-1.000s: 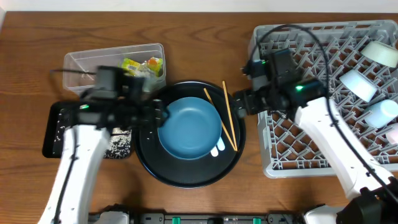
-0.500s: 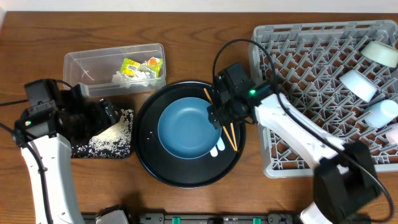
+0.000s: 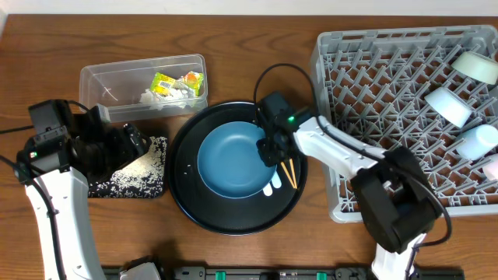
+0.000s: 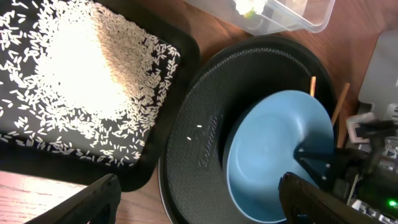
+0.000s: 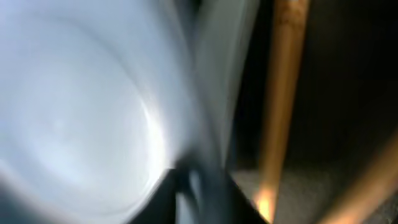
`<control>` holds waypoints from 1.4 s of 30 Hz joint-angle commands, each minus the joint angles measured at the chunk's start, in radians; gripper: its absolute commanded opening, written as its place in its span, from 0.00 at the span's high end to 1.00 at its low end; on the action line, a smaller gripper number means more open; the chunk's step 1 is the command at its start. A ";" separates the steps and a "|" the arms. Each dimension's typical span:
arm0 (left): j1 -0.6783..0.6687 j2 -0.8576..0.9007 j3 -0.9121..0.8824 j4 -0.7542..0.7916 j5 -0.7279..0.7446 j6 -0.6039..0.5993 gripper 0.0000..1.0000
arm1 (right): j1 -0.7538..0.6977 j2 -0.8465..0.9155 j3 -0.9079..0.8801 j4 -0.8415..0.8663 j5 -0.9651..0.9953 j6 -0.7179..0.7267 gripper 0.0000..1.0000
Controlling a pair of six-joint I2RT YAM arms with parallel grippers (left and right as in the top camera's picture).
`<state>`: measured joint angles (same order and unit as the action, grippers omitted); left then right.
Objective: Sort waste into correct bins and load items into the dishwasher rack
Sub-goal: 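Carry the blue plate with right gripper into the rack's back, release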
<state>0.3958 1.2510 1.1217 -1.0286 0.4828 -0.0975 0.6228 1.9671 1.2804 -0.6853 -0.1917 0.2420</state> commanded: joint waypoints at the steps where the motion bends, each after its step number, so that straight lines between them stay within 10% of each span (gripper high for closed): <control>1: 0.004 0.004 0.023 -0.003 -0.008 0.005 0.17 | 0.021 0.013 0.012 -0.003 0.021 0.022 0.99; 19: 0.004 0.004 0.023 -0.004 -0.008 -0.004 0.18 | -0.185 -0.340 0.244 -0.062 0.554 -0.024 0.99; 42: 0.004 0.004 0.023 -0.007 -0.008 -0.014 0.17 | -0.613 -0.215 0.254 0.480 1.390 -0.540 0.99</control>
<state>0.3958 1.2514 1.1217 -1.0306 0.4828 -0.1055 0.0410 1.6974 1.5249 -0.2295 1.0527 -0.2028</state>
